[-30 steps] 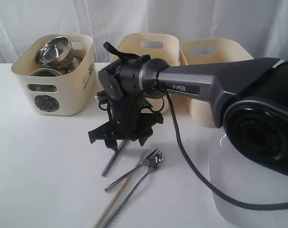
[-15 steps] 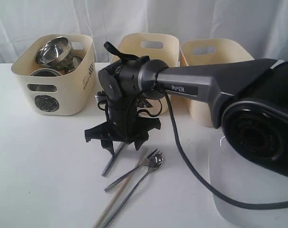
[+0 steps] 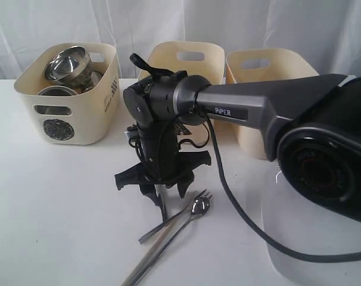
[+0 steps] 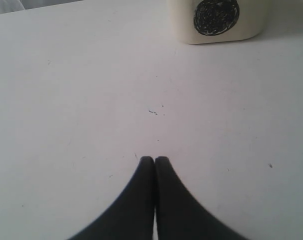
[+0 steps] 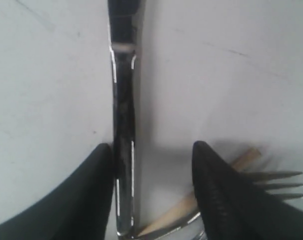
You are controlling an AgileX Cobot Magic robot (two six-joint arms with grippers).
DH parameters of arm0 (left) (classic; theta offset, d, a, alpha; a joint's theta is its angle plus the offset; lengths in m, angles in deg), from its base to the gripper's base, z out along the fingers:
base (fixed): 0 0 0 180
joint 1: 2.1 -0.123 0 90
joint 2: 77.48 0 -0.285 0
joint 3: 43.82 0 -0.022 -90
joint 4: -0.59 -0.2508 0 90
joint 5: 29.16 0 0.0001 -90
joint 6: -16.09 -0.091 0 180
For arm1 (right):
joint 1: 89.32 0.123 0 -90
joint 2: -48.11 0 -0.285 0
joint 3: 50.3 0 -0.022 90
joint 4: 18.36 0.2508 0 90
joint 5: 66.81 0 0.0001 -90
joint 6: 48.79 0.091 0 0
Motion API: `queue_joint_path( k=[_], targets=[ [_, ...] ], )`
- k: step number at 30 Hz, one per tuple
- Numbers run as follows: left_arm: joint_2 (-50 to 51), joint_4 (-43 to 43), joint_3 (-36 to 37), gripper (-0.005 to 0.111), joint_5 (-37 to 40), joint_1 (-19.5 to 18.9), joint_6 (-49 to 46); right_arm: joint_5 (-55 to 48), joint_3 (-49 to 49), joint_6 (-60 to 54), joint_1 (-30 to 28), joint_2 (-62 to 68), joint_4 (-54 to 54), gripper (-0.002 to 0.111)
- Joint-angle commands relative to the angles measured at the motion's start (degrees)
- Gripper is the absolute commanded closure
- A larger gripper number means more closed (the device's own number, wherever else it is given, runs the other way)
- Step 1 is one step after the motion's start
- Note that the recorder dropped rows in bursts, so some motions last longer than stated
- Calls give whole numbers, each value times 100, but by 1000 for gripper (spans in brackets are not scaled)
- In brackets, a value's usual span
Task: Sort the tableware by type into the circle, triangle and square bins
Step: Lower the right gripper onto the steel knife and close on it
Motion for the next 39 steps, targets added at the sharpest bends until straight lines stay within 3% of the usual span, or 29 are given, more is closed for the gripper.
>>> queue_joint_path(
  k=[1,9,29,31,35,39],
  targets=[
    [-24,65,20,107,-7,4,6,418,4,-128,-14,6,-34,69],
    [-24,65,20,107,-7,4,6,936,4,-128,-14,6,68,69],
    [-24,65,20,107,-7,4,6,1052,321,-245,-14,56,39,69],
    [-24,65,20,107,-7,4,6,983,342,-245,-14,176,39,73],
    [-24,65,20,107,-7,4,6,720,344,-624,-14,464,386,104],
    [-24,65,20,107,-7,4,6,640,344,-1167,6,348,463,108]
  ],
)
